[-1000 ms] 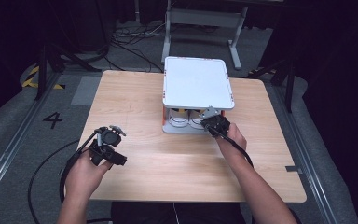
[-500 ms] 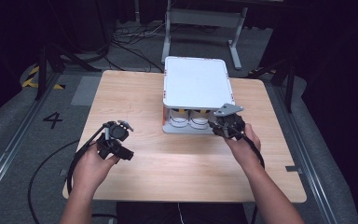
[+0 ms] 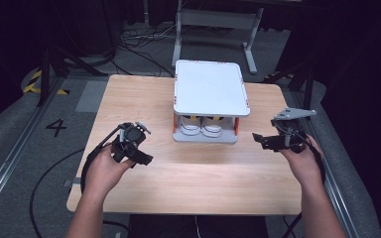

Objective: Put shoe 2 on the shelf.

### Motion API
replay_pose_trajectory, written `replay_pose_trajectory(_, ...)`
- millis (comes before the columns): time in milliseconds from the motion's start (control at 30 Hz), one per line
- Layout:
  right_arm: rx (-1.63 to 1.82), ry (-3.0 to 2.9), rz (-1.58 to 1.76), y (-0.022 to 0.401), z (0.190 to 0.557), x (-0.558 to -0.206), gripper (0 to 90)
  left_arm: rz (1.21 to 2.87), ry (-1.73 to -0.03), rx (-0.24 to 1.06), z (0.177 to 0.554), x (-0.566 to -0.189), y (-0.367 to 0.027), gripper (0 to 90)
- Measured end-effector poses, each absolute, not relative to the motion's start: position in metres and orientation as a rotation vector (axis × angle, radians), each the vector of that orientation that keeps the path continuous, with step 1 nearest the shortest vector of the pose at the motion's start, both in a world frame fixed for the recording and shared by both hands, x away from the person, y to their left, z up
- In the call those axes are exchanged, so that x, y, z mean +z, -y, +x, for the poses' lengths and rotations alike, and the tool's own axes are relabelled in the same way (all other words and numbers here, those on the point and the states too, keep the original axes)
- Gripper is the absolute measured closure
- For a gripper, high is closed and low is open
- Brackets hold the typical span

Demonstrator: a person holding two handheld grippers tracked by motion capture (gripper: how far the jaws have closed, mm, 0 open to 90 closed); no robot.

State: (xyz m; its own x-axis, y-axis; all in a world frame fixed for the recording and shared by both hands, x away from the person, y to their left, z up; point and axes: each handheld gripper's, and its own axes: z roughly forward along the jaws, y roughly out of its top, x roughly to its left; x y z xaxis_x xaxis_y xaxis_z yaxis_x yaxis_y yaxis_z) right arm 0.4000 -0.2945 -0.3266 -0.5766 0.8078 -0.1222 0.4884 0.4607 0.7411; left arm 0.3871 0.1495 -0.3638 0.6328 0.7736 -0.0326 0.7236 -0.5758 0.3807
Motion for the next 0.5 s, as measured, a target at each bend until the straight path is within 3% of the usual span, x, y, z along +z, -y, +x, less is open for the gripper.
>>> replay_pose_trajectory(500,0.697,-2.292,1.179,0.363,0.401,-0.367,15.3,2.383,-1.249,0.349,0.395,-0.371,-0.174,28.5)
